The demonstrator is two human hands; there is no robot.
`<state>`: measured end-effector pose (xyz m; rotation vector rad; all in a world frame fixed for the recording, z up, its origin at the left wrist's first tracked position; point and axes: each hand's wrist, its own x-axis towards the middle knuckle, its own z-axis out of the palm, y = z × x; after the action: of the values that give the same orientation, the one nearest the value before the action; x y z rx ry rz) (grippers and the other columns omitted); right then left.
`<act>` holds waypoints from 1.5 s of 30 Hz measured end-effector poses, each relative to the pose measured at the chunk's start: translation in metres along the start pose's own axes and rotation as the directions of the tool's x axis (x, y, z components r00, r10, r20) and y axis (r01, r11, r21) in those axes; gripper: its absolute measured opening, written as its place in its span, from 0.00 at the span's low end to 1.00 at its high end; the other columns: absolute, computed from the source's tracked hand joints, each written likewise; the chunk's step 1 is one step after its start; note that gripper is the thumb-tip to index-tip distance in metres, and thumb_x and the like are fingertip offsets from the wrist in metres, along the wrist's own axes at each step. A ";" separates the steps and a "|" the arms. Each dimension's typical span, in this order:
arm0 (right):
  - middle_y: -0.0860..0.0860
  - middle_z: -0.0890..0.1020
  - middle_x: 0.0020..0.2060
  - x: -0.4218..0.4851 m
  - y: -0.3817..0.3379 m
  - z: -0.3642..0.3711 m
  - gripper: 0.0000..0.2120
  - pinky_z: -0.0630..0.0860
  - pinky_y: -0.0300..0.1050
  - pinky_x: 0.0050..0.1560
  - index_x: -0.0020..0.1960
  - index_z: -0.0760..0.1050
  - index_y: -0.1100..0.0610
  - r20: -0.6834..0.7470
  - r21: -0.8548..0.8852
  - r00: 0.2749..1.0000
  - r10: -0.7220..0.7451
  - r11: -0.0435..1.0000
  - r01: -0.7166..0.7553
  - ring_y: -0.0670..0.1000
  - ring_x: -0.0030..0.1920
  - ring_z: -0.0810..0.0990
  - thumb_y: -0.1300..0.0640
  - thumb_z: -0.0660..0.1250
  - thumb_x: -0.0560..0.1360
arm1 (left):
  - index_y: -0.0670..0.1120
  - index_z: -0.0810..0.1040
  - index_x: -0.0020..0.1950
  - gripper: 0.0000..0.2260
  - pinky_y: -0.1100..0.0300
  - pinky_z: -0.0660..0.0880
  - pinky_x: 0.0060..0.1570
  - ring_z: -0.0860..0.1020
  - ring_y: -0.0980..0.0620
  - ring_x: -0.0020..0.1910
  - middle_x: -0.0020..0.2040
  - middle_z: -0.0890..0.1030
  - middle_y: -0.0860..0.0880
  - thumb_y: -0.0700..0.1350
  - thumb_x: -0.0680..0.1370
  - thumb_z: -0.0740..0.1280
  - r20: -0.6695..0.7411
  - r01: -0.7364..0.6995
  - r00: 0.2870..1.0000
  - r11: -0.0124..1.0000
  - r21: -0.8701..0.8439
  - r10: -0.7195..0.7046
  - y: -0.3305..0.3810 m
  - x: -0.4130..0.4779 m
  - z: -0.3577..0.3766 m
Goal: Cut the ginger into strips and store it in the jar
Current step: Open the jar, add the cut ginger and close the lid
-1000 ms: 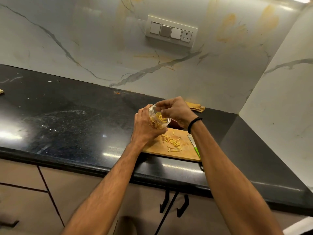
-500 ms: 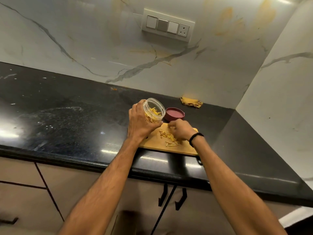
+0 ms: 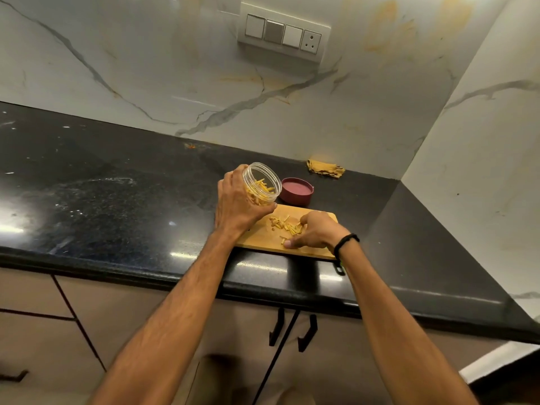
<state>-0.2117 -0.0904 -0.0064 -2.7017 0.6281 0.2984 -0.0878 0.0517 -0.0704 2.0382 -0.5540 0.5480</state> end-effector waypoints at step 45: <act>0.52 0.84 0.45 0.021 0.006 -0.003 0.09 0.81 0.48 0.53 0.52 0.84 0.58 -0.241 0.595 0.968 0.071 0.799 0.090 0.50 0.48 0.83 0.63 0.74 0.71 | 0.46 0.62 0.77 0.51 0.63 0.65 0.59 0.69 0.48 0.66 0.69 0.70 0.45 0.60 0.61 0.82 0.087 0.032 0.996 0.999 -0.019 -0.030 0.004 -0.004 -0.001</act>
<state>-0.1957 -0.1052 -0.0109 -2.1247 0.6438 -0.2309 -0.0932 0.0518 -0.0697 2.0555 -0.5759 0.4353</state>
